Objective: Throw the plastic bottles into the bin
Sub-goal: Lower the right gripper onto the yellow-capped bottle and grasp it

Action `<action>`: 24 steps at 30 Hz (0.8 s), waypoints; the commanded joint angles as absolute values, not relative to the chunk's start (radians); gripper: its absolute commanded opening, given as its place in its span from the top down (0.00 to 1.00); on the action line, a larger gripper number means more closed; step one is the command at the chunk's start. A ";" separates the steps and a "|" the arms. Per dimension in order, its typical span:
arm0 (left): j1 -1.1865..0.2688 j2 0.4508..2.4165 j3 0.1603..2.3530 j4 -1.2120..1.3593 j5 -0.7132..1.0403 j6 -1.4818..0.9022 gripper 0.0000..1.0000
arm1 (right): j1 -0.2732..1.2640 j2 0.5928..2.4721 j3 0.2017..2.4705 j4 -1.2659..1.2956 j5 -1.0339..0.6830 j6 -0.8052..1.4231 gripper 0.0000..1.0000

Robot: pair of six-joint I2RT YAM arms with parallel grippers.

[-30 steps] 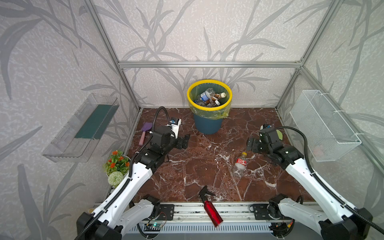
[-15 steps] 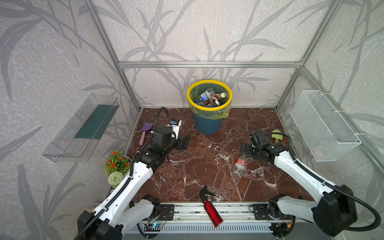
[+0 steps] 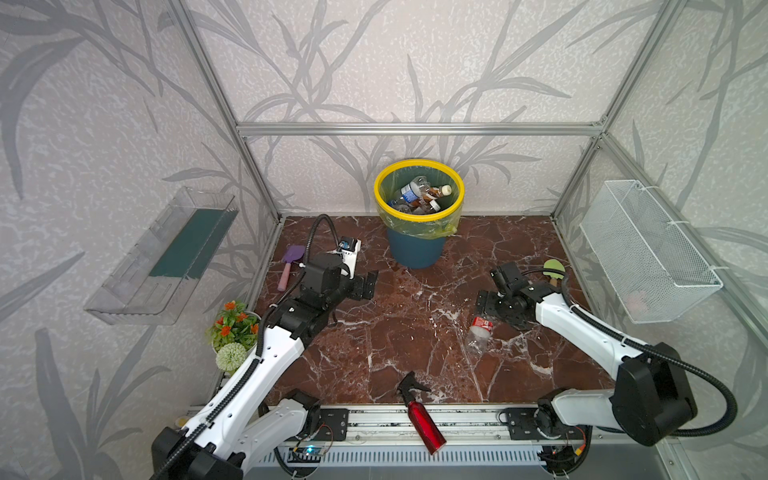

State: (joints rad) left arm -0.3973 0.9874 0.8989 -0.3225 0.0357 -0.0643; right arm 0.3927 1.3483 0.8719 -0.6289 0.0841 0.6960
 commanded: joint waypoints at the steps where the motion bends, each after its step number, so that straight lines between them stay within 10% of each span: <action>1: -0.396 0.979 0.925 -0.330 0.025 -0.059 0.07 | 0.393 1.365 0.840 -0.608 0.076 0.719 0.00; 24: -0.397 0.997 0.923 -0.335 0.029 -0.057 0.06 | 0.440 1.488 0.805 -0.486 0.034 0.748 0.10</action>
